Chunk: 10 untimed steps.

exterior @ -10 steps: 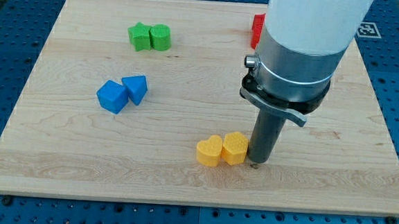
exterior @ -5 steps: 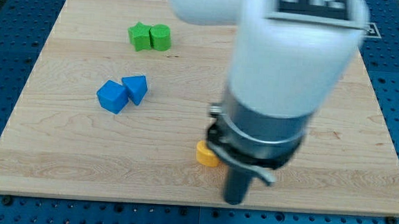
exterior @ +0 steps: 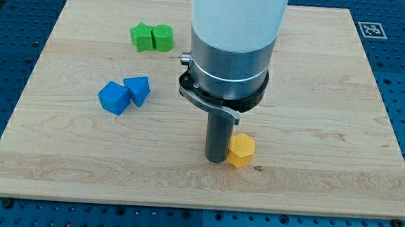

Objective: Place the yellow heart above the yellow hexagon

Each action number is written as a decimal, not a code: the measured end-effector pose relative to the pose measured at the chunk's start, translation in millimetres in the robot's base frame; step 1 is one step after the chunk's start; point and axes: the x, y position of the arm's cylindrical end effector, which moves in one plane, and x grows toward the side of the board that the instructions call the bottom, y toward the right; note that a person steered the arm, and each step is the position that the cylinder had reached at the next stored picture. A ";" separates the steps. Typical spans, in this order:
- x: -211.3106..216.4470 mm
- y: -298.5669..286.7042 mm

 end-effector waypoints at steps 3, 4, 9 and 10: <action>-34.0 -17.5; -37.9 4.7; -7.5 3.0; -7.5 5.8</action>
